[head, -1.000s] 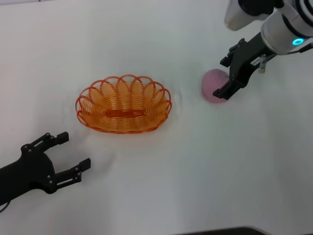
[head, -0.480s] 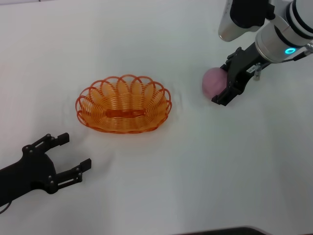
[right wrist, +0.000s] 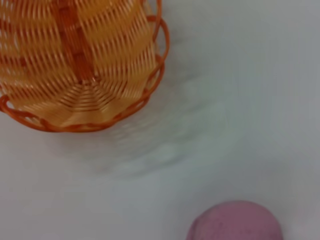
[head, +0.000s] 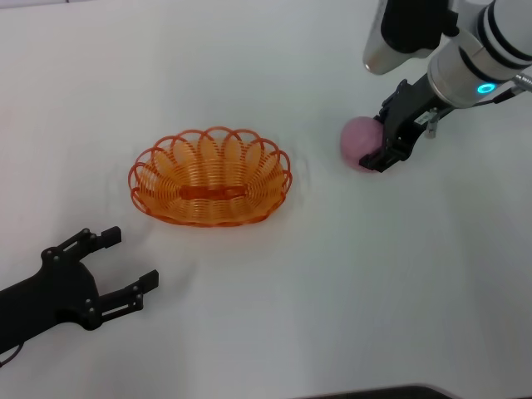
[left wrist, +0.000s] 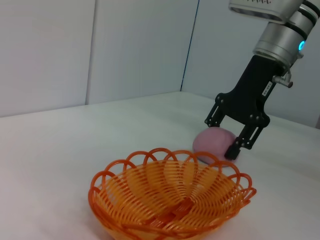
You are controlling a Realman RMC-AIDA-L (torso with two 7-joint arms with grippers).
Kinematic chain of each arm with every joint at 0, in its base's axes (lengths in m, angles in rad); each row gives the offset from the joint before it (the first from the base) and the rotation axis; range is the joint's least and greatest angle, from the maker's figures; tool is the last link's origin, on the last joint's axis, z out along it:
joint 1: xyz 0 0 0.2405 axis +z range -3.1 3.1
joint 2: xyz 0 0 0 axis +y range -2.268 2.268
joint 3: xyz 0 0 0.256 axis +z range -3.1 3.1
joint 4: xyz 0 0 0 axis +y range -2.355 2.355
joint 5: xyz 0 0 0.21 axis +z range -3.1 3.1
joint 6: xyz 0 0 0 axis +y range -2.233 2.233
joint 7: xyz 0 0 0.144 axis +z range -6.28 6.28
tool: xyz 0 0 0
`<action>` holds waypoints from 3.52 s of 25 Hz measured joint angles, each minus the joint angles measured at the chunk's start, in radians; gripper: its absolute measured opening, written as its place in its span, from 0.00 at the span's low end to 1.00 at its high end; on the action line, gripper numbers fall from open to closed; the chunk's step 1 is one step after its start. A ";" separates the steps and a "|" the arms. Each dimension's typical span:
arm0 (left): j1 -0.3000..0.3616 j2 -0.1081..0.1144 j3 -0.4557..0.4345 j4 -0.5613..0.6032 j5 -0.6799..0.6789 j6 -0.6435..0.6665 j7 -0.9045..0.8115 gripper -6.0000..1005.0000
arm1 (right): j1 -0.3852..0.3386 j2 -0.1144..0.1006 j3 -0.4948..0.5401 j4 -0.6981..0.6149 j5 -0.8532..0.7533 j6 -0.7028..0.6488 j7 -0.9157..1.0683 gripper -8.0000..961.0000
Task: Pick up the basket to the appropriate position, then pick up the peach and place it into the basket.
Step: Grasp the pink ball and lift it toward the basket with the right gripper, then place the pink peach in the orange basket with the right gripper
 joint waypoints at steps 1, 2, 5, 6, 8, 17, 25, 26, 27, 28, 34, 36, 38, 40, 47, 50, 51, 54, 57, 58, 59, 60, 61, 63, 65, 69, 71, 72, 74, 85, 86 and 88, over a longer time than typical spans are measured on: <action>0.000 0.000 0.000 0.000 0.000 0.000 0.000 0.88 | -0.001 0.000 -0.008 0.000 0.000 0.002 0.003 0.87; 0.000 0.000 0.000 0.000 0.000 0.000 0.000 0.88 | -0.001 0.000 -0.012 0.000 0.000 0.003 0.005 0.87; 0.000 0.001 -0.001 -0.001 0.000 0.000 0.000 0.88 | -0.002 0.000 -0.016 0.000 -0.001 0.004 0.006 0.75; 0.000 0.001 -0.001 -0.001 0.000 0.000 0.000 0.88 | -0.002 0.000 -0.016 0.000 -0.001 0.004 0.006 0.71; 0.000 0.001 -0.001 -0.001 0.000 0.000 0.000 0.88 | -0.002 0.000 -0.016 0.000 -0.001 0.004 0.007 0.63; 0.000 0.001 -0.001 -0.001 0.000 -0.001 0.000 0.88 | -0.002 -0.001 -0.015 -0.003 -0.002 0.004 0.008 0.41; 0.000 0.002 -0.001 -0.002 0.000 -0.001 0.000 0.88 | -0.002 -0.002 -0.015 -0.003 -0.005 0.002 0.009 0.35; 0.000 0.002 -0.001 -0.002 0.000 -0.001 0.000 0.88 | -0.002 -0.002 -0.015 -0.003 -0.006 0.002 0.009 0.35; 0.000 0.002 -0.001 -0.002 0.000 -0.001 0.000 0.88 | -0.002 -0.002 -0.015 -0.003 -0.006 0.002 0.009 0.34; 0.000 0.002 -0.001 -0.003 0.000 -0.001 0.000 0.88 | -0.002 -0.002 -0.015 -0.003 -0.006 0.001 0.009 0.34; -0.001 0.002 -0.001 -0.007 0.000 -0.003 0.000 0.88 | -0.001 -0.002 -0.015 -0.003 -0.008 0.000 0.009 0.30; -0.001 0.002 -0.001 -0.010 0.000 -0.008 0.000 0.88 | -0.001 -0.002 -0.015 -0.007 -0.008 -0.001 0.009 0.28; -0.001 0.001 0.001 -0.013 0.000 -0.012 0.000 0.88 | -0.001 -0.002 -0.015 -0.009 -0.008 -0.002 0.009 0.26; -0.002 0.002 0.002 -0.013 0.000 -0.015 0.000 0.88 | -0.001 -0.002 -0.015 -0.010 -0.008 -0.003 0.008 0.25; -0.007 0.002 0.000 -0.013 0.000 -0.012 0.000 0.88 | -0.003 -0.002 -0.012 -0.022 -0.004 -0.012 0.008 0.25; -0.008 0.002 -0.001 -0.013 -0.001 -0.008 0.000 0.88 | -0.006 -0.001 0.006 -0.051 0.001 -0.038 0.005 0.25; -0.008 0.001 -0.001 -0.013 -0.001 -0.008 0.000 0.88 | -0.007 -0.002 0.013 -0.060 0.006 -0.049 0.003 0.25; -0.008 0.001 -0.001 -0.013 -0.002 -0.008 0.000 0.88 | -0.015 -0.002 0.030 -0.111 0.052 -0.110 -0.009 0.25; -0.008 0.001 -0.001 -0.013 -0.002 -0.008 0.000 0.88 | -0.039 -0.004 0.042 -0.187 0.135 -0.177 -0.029 0.25; -0.008 0.001 -0.001 -0.013 -0.002 -0.008 0.000 0.88 | -0.045 -0.005 0.048 -0.205 0.162 -0.195 -0.035 0.25; -0.008 0.001 -0.001 -0.013 -0.002 -0.008 0.000 0.88 | -0.050 -0.007 0.052 -0.218 0.178 -0.207 -0.039 0.25; -0.008 0.001 -0.001 -0.013 -0.002 -0.008 0.000 0.88 | -0.054 -0.007 0.056 -0.226 0.189 -0.215 -0.043 0.25; -0.008 0.001 -0.001 -0.013 -0.002 -0.007 0.000 0.88 | -0.056 -0.007 0.059 -0.228 0.191 -0.216 -0.044 0.25; -0.008 0.001 -0.001 -0.013 -0.002 -0.006 0.000 0.88 | -0.057 -0.007 0.062 -0.228 0.192 -0.216 -0.045 0.26; -0.008 0.001 -0.001 -0.013 -0.002 -0.007 0.000 0.88 | -0.059 -0.008 0.063 -0.226 0.198 -0.214 -0.048 0.26; -0.010 0.001 -0.001 -0.013 -0.003 -0.007 0.000 0.88 | -0.072 -0.008 0.063 -0.222 0.267 -0.212 -0.066 0.27; -0.010 0.001 -0.001 -0.013 -0.003 -0.007 0.000 0.88 | -0.081 -0.008 0.063 -0.213 0.313 -0.212 -0.079 0.27; -0.010 0.001 -0.001 -0.013 -0.003 -0.006 0.000 0.88 | -0.084 -0.007 0.063 -0.206 0.333 -0.210 -0.086 0.28; -0.010 0.001 0.000 -0.014 -0.004 -0.006 0.000 0.88 | -0.087 -0.007 0.065 -0.185 0.374 -0.203 -0.102 0.28; -0.011 0.000 0.003 -0.015 -0.005 -0.010 0.000 0.88 | -0.059 -0.001 0.003 0.030 0.523 -0.009 -0.179 0.31; -0.012 0.000 0.003 -0.015 -0.005 -0.010 0.000 0.88 | -0.053 -0.001 -0.006 0.049 0.542 0.010 -0.191 0.31; -0.012 0.000 0.002 -0.015 -0.006 -0.010 0.000 0.88 | -0.037 0.000 -0.026 0.099 0.579 0.050 -0.214 0.31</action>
